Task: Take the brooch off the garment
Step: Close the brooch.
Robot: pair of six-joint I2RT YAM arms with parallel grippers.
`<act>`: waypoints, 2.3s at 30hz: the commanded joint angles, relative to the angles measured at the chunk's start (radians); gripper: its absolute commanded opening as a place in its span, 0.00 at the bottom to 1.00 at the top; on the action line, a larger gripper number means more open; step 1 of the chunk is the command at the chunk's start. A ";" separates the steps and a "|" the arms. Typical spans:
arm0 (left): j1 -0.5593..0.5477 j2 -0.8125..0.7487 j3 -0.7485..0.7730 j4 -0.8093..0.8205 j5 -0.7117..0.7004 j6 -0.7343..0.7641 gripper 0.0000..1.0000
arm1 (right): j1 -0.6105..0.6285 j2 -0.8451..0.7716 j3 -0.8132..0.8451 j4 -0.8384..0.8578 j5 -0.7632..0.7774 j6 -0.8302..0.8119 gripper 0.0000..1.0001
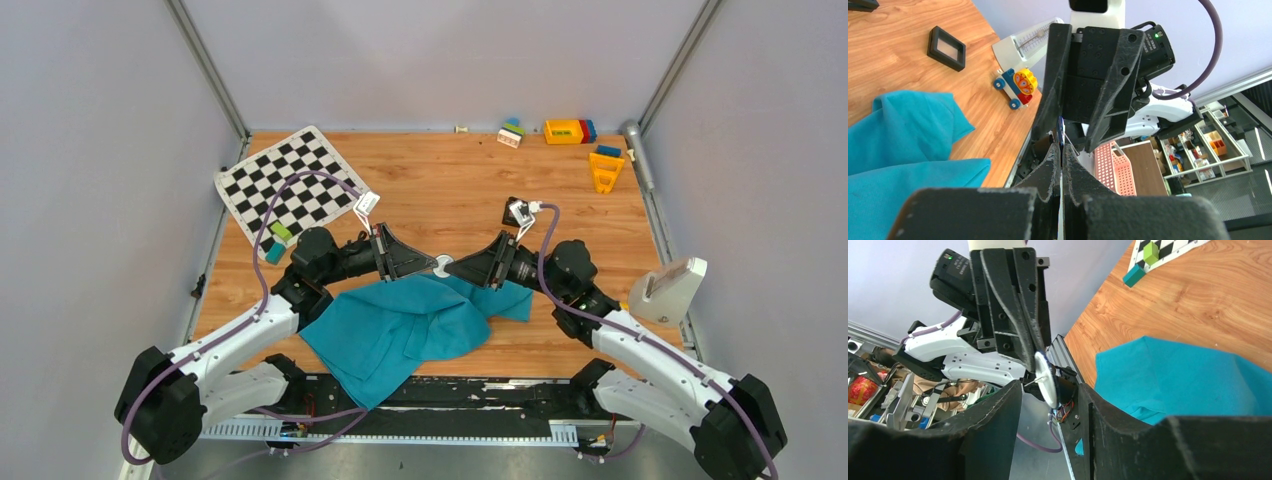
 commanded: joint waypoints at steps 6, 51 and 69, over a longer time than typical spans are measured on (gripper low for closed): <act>-0.001 -0.002 0.006 0.053 0.009 -0.012 0.00 | -0.001 -0.050 0.003 0.072 0.020 0.003 0.49; -0.002 0.004 0.005 0.061 0.018 -0.011 0.00 | 0.000 0.023 0.034 0.049 0.025 0.019 0.45; -0.003 0.007 0.005 0.070 0.018 -0.017 0.00 | -0.001 0.039 0.069 0.044 0.041 0.032 0.45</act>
